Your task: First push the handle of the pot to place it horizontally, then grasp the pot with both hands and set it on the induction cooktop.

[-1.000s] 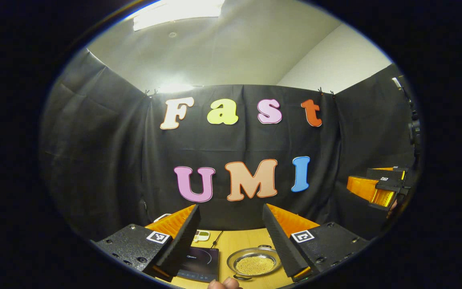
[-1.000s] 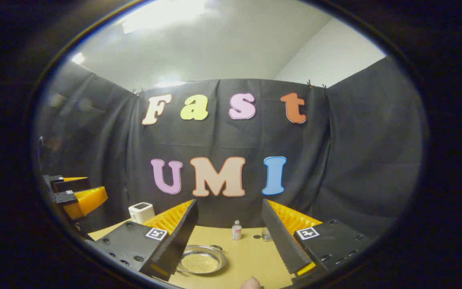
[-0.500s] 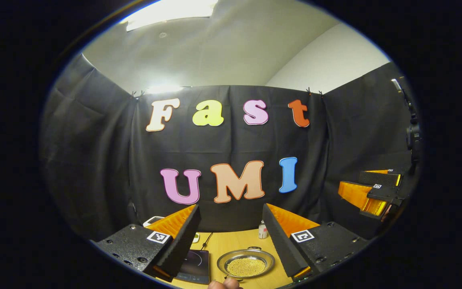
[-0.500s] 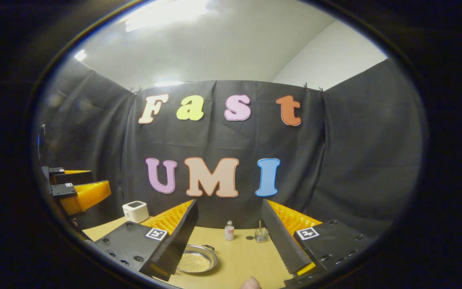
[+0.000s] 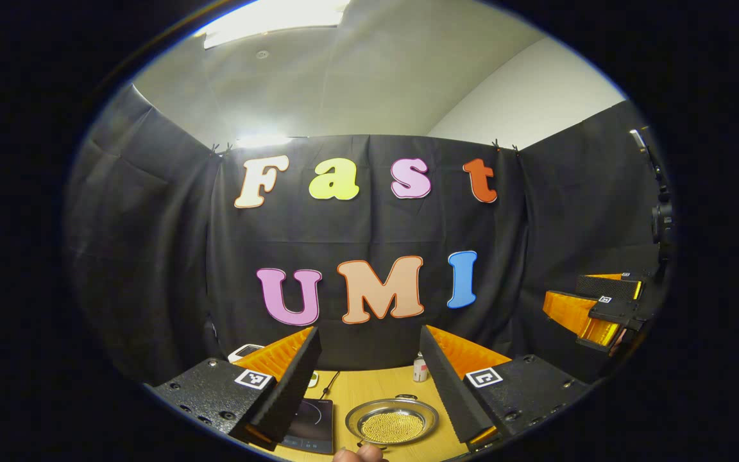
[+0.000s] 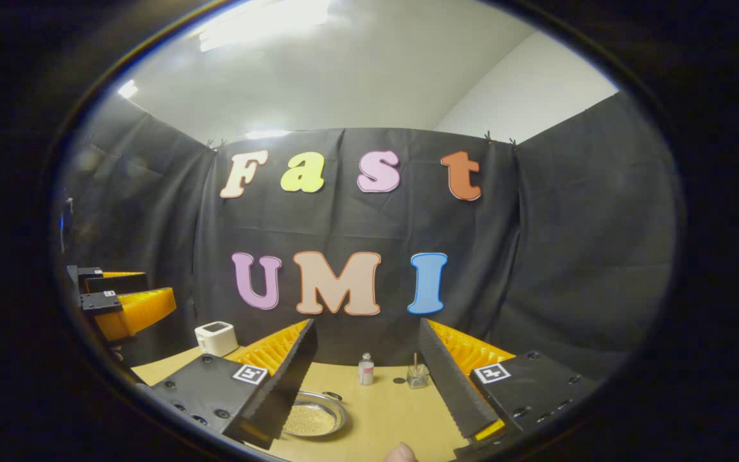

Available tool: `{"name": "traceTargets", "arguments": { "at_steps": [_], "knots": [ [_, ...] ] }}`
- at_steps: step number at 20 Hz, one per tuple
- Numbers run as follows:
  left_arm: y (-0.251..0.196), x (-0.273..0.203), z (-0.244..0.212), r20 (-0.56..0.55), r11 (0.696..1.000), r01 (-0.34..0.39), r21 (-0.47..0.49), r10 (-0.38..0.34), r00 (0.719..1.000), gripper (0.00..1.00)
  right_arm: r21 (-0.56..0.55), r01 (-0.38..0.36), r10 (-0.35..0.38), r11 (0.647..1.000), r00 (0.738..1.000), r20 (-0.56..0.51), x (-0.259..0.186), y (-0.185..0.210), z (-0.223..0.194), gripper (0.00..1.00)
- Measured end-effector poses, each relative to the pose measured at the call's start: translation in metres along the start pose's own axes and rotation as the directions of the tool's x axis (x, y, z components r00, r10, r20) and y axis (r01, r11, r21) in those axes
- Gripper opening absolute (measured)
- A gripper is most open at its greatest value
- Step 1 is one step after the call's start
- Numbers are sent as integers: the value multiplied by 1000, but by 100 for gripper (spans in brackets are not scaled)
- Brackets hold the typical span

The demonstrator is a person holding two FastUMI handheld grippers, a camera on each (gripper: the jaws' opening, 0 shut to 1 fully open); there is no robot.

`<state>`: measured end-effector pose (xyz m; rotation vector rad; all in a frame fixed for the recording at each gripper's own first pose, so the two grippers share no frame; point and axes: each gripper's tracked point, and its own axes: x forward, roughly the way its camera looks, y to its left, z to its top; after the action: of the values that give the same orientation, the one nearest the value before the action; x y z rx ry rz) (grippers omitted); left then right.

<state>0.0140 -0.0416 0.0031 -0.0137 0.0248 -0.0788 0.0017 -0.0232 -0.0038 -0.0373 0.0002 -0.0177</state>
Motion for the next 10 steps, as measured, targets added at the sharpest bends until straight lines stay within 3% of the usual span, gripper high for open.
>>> {"name": "traceTargets", "arguments": {
  "at_steps": [10],
  "knots": [
    [2, 1, -9, -26, 1000, -15, -12, 15, 1000, 93, -4, -7, 7, 1000, 1000, -4, 4, 1, -4, 99]
  ]
}}
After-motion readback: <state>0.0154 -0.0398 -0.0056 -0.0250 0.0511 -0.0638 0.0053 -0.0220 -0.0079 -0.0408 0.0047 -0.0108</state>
